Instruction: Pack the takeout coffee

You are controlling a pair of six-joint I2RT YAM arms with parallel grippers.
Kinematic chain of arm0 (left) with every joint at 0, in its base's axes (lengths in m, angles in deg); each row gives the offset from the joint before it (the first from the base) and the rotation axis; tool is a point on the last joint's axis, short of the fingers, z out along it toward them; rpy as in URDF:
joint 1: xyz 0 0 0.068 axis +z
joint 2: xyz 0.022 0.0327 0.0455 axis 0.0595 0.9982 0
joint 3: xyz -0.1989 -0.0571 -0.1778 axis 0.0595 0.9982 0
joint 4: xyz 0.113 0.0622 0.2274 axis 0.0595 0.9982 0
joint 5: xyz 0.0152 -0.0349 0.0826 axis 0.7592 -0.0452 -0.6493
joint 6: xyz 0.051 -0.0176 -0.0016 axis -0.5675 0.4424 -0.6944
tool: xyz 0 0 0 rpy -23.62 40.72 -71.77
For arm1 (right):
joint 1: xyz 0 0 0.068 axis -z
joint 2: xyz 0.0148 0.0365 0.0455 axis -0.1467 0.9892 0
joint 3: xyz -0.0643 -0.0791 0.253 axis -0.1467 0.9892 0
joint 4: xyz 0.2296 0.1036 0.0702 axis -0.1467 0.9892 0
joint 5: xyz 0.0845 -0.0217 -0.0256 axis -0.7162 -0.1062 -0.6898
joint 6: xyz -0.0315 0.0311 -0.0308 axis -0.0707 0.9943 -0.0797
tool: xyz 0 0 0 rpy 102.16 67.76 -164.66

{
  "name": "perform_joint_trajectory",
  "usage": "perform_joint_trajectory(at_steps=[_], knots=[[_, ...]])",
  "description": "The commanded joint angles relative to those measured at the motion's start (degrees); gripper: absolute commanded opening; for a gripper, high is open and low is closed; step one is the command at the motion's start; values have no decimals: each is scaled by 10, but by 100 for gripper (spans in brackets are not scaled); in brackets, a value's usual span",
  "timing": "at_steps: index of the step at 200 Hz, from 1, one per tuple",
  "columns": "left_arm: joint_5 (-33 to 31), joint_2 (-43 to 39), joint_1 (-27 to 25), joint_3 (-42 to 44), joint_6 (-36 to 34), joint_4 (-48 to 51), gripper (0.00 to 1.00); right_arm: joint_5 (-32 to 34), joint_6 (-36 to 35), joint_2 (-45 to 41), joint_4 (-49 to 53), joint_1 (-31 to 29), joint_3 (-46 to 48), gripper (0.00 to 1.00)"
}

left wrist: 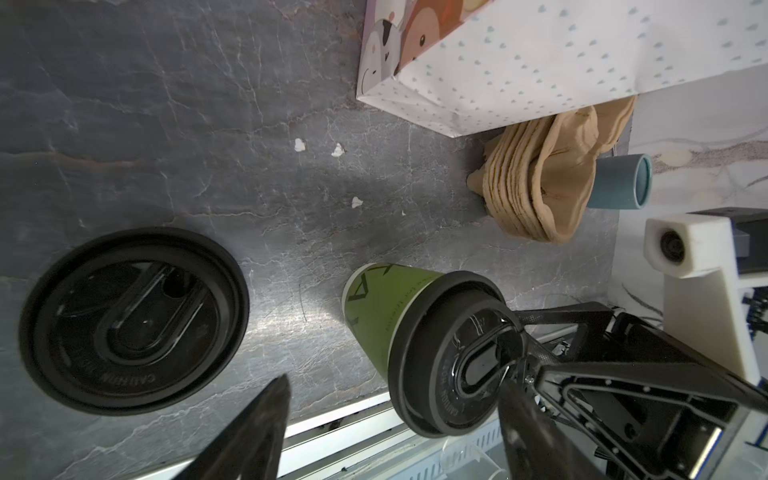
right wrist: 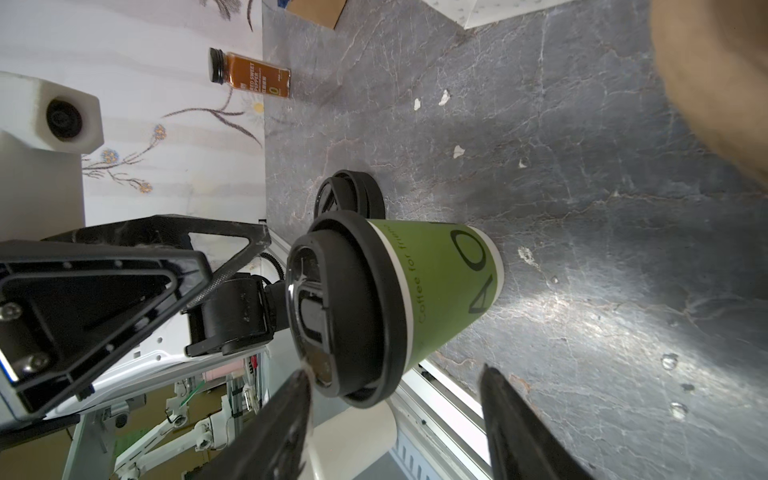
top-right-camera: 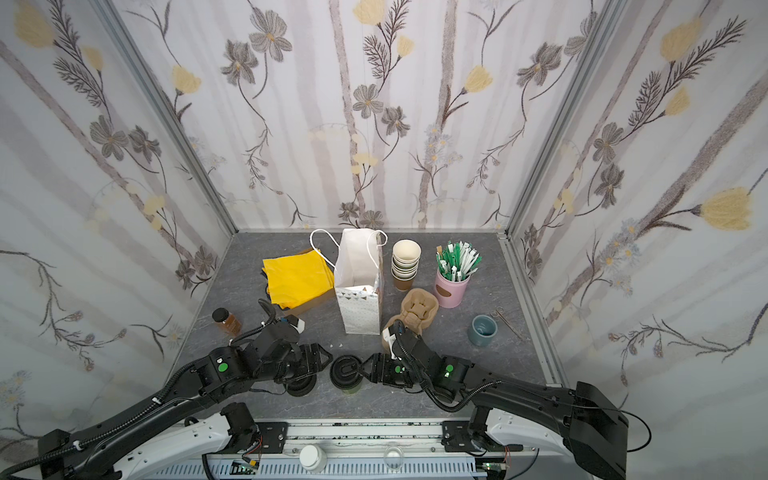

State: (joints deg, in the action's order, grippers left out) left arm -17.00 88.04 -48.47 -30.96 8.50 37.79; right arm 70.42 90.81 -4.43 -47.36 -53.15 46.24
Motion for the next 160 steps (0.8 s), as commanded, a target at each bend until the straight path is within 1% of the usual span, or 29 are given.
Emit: perform_joint_trajectory(at_steps=[1, 18, 64, 88, 122, 160], knots=[[52, -17, 7, 27, 41, -80, 74, -22, -6, 15, -50, -2, -10, 64], [69, -26, 11, 52, 52, -106, 71, -22, -2, 23, -64, -3, -6, 63], [90, -30, 13, 89, 59, -152, 62, -27, 1, 39, -76, -5, -1, 53], [95, -28, 13, 101, 60, -168, 59, -25, 1, 40, -69, -5, -2, 51], [90, -27, 13, 116, 59, -170, 51, -16, -1, 46, -42, -5, -5, 47], [95, -30, 13, 130, 61, -170, 45, -8, -1, 47, -28, -6, 1, 47]])
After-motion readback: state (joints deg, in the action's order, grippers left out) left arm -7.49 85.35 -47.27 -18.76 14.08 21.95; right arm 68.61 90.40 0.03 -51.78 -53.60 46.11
